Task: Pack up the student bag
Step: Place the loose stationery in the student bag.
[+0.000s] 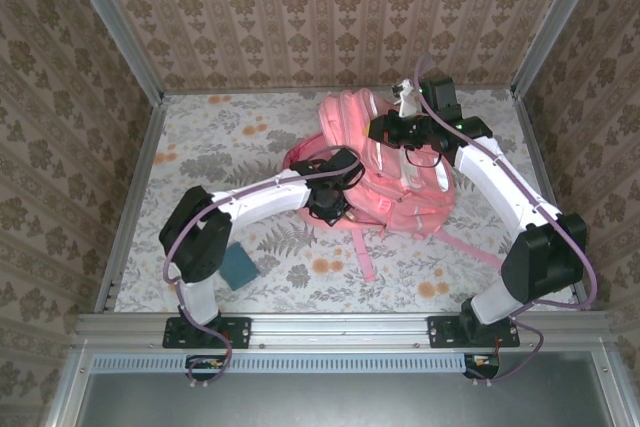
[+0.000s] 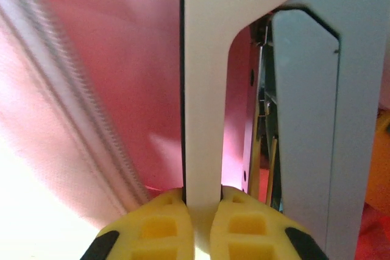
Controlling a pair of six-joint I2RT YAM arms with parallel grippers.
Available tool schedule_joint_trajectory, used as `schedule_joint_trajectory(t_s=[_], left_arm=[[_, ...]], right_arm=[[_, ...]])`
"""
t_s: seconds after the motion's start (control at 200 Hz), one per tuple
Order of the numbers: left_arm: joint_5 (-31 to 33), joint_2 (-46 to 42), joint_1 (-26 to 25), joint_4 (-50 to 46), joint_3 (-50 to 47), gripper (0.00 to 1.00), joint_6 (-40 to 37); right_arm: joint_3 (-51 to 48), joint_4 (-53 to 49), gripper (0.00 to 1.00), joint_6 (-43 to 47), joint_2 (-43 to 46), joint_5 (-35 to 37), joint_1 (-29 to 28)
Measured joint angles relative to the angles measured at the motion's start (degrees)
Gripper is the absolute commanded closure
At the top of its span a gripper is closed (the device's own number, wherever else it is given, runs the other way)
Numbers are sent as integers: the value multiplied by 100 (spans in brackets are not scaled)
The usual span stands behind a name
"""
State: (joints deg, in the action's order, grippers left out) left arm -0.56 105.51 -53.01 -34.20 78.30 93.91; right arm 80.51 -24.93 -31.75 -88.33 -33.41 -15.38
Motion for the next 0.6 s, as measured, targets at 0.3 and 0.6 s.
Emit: schedule_joint_trajectory(t_s=[0.3,0.6], left_arm=[[63,-63,4,35,44,36,-63],[433,-1381,341,-20,-525,27,-555]], right_arm=[[-2,11,100,0,0,2,-7],[-42,9,100,9,2,17,-120]])
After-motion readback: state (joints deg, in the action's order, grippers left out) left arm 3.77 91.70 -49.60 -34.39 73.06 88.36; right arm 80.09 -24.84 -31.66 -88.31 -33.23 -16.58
